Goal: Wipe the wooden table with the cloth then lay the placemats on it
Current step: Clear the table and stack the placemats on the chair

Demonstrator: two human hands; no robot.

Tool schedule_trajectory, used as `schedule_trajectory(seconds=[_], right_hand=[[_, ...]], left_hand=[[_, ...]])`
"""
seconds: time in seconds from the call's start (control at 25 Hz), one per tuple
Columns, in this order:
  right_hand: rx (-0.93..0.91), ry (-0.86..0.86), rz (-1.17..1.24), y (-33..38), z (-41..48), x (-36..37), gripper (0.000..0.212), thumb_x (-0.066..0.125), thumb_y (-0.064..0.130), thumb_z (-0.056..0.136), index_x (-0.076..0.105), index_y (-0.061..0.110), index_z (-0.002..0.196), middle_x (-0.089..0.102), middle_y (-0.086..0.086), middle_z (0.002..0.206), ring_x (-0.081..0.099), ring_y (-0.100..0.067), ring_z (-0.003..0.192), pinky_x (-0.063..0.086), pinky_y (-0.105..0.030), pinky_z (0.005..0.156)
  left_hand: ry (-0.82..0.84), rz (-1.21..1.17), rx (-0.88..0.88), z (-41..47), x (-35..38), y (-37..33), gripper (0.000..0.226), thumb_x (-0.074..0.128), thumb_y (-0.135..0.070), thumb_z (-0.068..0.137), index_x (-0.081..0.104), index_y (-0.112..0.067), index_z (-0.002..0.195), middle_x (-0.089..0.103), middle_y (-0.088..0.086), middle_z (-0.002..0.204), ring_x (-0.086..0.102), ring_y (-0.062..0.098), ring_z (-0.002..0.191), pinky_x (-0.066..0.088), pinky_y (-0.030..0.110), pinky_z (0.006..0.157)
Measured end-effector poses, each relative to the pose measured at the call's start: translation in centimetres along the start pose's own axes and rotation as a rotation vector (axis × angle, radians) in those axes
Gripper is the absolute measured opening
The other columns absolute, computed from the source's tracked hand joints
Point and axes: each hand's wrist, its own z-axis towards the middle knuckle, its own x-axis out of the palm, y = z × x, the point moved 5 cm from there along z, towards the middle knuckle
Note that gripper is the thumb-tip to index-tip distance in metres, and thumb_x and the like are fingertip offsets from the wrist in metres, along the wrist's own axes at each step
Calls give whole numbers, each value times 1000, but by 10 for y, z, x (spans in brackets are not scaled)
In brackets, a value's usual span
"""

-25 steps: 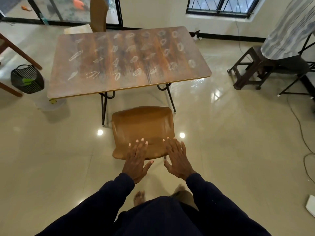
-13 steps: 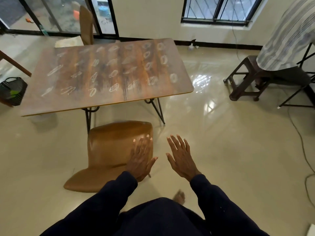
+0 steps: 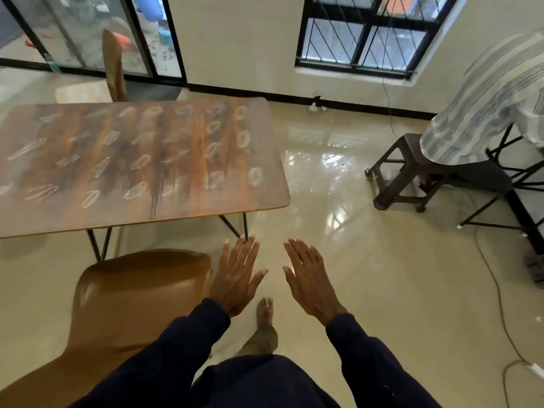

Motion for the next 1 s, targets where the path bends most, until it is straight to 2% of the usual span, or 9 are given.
schedule_trajectory(seconds=[0.2,0.28,0.4,0.48,0.6,0.84,0.92,1.0], right_hand=[[-13,5,-54,-83,94,-44,59,22,40,111,34,12,162,39,-11,167,35,-32,156,29,-58,127],[-52,2,-155,-115,136,-60,59,23,40,111,34,13,162,39,-10,168,34,-31,157,28,-58,127],[-17,-3,-36,-148,191,-82,59,26,42,112,32,14,163,36,-10,169,29,-30,159,23,-57,129],[-67,-48,-92,-173,227,-89,57,31,41,112,32,15,162,38,-10,168,32,-30,158,27,-58,128],[-101,-19,-49,-213,286,-98,57,32,40,112,32,15,163,38,-10,168,32,-30,158,29,-59,127],[-188,30,-94,-318,415,-128,60,31,43,111,33,15,164,37,-9,169,32,-31,158,30,-61,125],[-211,34,-62,-350,457,-149,60,30,44,111,34,15,163,39,-9,168,33,-30,157,30,-61,125],[-279,26,-134,-376,493,-164,60,29,44,111,33,16,163,38,-8,169,33,-29,158,28,-59,127]], left_hand=[[-17,-84,-6,133,13,-9,70,15,-56,112,31,-9,162,27,15,171,24,33,159,14,57,128],[-69,-16,43,184,14,-13,69,17,-56,112,32,-9,160,31,14,169,26,33,159,15,56,128],[-48,-113,-4,249,13,-8,69,17,-56,112,38,-9,159,33,13,169,29,32,158,18,56,127],[-120,-66,-3,288,17,-6,68,19,-56,112,37,-11,158,34,12,168,29,32,158,19,56,126],[-78,-107,-52,356,24,1,66,21,-55,112,38,-11,157,38,13,166,34,33,155,17,54,126],[-100,-38,-164,505,47,0,65,23,-54,111,39,-11,158,38,12,166,35,33,155,22,58,126],[-128,-66,-227,552,45,-3,65,24,-54,111,39,-11,158,39,12,166,36,32,154,18,54,126],[-172,15,-252,595,46,-8,64,26,-53,111,41,-11,157,40,12,165,38,33,153,15,52,126]])
